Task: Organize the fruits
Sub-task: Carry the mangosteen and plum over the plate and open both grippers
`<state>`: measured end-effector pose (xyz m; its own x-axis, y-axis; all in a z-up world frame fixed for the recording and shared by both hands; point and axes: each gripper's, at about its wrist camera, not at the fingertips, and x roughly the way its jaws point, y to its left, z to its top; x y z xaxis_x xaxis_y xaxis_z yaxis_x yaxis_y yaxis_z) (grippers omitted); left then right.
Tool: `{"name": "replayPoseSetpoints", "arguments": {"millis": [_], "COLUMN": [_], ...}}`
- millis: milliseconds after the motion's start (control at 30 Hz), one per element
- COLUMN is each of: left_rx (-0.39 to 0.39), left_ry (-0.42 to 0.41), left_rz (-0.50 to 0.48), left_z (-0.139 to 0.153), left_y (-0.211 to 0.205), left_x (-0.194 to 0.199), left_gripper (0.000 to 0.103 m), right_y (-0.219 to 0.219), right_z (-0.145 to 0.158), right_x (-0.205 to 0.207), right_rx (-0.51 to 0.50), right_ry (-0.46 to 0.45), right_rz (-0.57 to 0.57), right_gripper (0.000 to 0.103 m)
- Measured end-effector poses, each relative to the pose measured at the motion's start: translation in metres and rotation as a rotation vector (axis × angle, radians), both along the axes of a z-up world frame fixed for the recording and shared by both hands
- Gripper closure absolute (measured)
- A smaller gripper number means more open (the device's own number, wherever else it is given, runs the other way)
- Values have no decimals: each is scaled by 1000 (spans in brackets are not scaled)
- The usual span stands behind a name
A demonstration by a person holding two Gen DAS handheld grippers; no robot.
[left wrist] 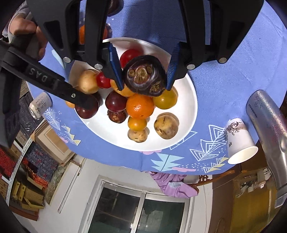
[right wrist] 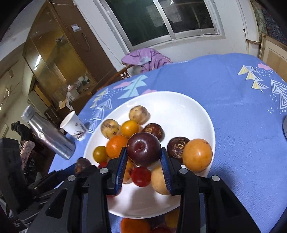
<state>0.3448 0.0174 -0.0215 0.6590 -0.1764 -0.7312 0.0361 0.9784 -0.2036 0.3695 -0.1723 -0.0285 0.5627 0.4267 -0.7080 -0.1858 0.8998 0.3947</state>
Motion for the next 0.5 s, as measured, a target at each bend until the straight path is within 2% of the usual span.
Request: {"name": "replayPoseSetpoints", "arguments": {"millis": [33, 67, 100, 267, 367, 433, 500], "left_rx": [7, 11, 8, -9, -21, -16, 17], "left_ry": [-6, -12, -26, -65, -77, -85, -95], "left_rz": [5, 15, 23, 34, 34, 40, 31], "left_z": [1, 3, 5, 20, 24, 22, 19], "left_y": [-1, 0, 2, 9, 13, 13, 8], "left_x": [-1, -3, -6, -19, -31, -44, -61], "left_gripper": [48, 42, 36, 35, 33, 22, 22], "right_y": [-2, -6, -10, -27, -39, -44, -49], "right_z": [0, 2, 7, 52, 77, 82, 78], "right_x": [0, -1, -4, -34, -66, -85, -104], "right_rx": [15, 38, 68, 105, 111, 79, 48], "right_ry": [9, 13, 3, -110, -186, -226, -252], "right_rz": [-8, -16, -23, -25, -25, -41, -46], "right_gripper": [59, 49, 47, 44, 31, 25, 24]}}
